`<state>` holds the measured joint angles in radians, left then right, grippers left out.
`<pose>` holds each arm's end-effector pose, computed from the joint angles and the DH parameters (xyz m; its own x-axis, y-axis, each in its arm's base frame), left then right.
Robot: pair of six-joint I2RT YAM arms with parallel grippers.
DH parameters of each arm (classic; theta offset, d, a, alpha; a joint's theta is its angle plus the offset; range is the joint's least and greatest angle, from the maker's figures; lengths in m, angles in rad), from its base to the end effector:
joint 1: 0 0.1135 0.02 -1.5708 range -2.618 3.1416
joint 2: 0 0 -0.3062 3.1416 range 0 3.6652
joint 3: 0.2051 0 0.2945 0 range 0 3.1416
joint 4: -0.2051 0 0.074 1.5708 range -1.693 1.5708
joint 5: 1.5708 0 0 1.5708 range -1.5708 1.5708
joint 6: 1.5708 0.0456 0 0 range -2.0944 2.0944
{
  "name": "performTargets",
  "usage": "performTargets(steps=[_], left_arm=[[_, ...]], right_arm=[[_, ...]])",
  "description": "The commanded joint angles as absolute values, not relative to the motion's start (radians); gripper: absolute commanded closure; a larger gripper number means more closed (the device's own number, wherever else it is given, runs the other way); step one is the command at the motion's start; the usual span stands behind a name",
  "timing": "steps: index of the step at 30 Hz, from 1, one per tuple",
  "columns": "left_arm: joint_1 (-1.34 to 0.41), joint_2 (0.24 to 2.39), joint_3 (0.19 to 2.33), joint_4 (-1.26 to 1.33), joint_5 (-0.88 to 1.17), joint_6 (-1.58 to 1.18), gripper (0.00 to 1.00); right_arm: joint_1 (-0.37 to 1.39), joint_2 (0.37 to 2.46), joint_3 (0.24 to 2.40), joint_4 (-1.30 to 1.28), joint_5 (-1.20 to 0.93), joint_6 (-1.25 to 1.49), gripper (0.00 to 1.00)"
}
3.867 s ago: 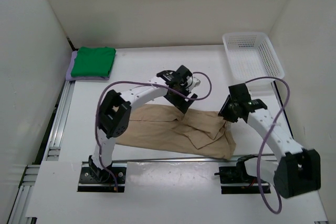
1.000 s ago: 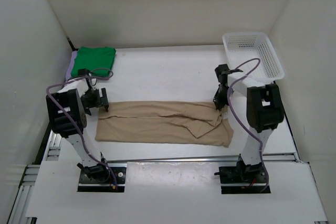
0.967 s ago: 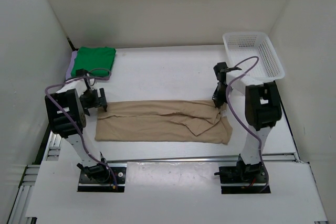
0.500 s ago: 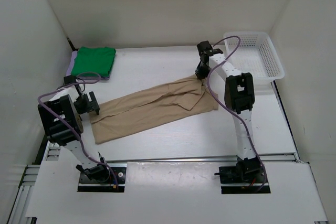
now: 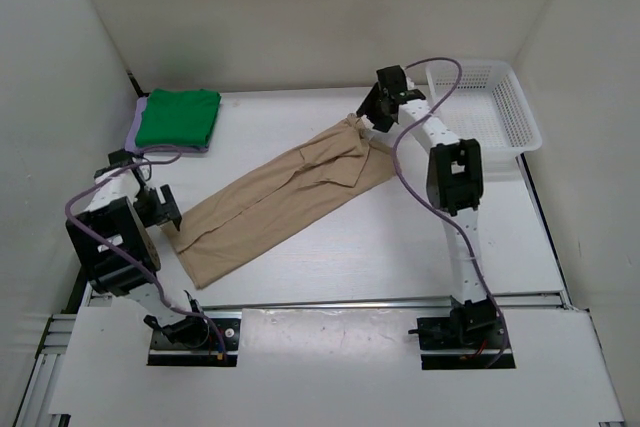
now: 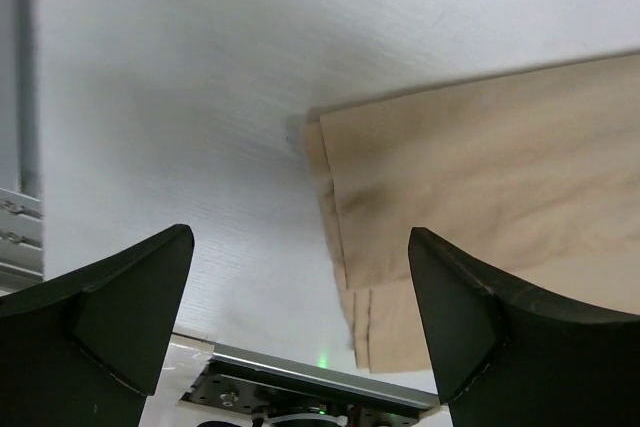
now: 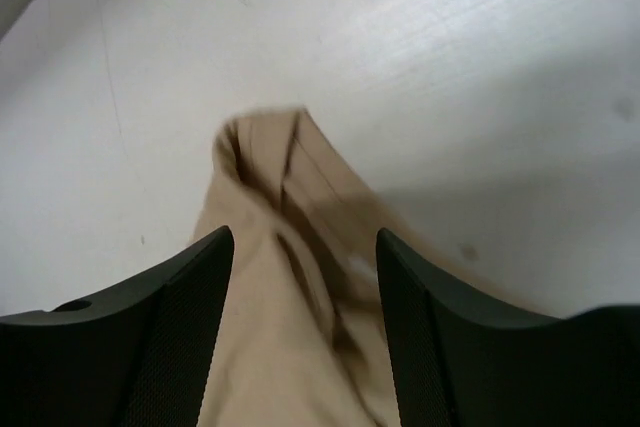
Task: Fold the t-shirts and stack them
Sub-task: Rotate the tshirt 90 degrees
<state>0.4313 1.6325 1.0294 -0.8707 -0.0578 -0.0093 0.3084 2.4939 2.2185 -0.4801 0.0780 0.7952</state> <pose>0.2914 0.1370 0.1860 -0.9002 -0.4245 -0.0974 -0.4308 0.9007 0.0566 0.6156 0.1924 0.1956 -0.6349 0.5448 -0.5478 0.2924 0.8257 0.4823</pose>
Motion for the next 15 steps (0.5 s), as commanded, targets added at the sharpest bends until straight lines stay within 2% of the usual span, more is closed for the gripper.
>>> performTargets(steps=[1,6,11,15], left_arm=[[0.456,1.523,1.120,-0.908,0.026,0.000,0.01],[0.477,1.458,1.140,-0.908,0.069,0.000,0.01],[0.509,1.416,1.131,-0.908,0.078,0.000,0.01],[0.528,1.387,1.111,-0.908,0.069,0.000,0.01]], right_arm=[[0.304,2.192,2.107,-0.502,0.146,0.738,0.36],[0.369,1.979,1.724,-0.549,0.222,0.805,0.41],[0.383,1.933,1.455,-0.577,0.209,1.165,0.52],[0.393,1.971,1.361,-0.535,0.209,1.328,0.51]])
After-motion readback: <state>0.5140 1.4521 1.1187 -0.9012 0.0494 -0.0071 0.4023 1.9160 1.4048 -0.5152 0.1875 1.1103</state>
